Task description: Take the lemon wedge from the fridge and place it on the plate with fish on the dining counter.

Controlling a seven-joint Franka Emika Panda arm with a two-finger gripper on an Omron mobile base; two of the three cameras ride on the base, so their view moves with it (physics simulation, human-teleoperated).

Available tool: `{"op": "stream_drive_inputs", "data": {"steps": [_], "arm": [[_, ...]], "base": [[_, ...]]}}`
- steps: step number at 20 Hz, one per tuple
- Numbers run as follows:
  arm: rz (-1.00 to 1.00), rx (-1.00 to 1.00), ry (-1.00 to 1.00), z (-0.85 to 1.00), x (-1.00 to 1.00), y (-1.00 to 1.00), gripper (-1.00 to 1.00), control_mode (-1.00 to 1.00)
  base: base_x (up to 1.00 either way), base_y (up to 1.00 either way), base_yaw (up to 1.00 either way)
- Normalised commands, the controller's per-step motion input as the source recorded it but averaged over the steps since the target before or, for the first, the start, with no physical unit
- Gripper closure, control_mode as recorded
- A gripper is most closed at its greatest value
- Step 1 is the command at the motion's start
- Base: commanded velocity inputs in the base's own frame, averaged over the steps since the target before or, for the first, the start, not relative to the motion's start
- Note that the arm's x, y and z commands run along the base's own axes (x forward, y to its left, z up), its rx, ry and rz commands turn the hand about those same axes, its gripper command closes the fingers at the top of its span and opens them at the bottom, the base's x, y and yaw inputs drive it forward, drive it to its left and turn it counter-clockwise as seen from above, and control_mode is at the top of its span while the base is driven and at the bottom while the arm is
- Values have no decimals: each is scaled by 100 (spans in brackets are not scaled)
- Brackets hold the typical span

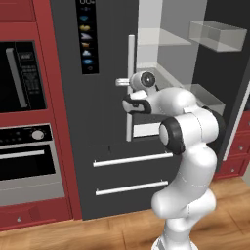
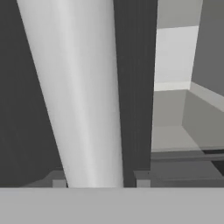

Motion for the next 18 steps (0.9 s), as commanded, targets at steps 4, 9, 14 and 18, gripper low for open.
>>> {"op": "stream_drive_inputs", "data": {"steps": [4,9,14,18], "arm": [[-6,1,0,14,-53,58,100,-100],[-6,0,0,55,-80,94,100,-100],[-6,0,0,68,-93,100,100,-100],[-7,0,0,78,-100,100,100,-100]], "base": [[0,0,0],[0,0,0],[0,0,0],[0,0,0]]}}
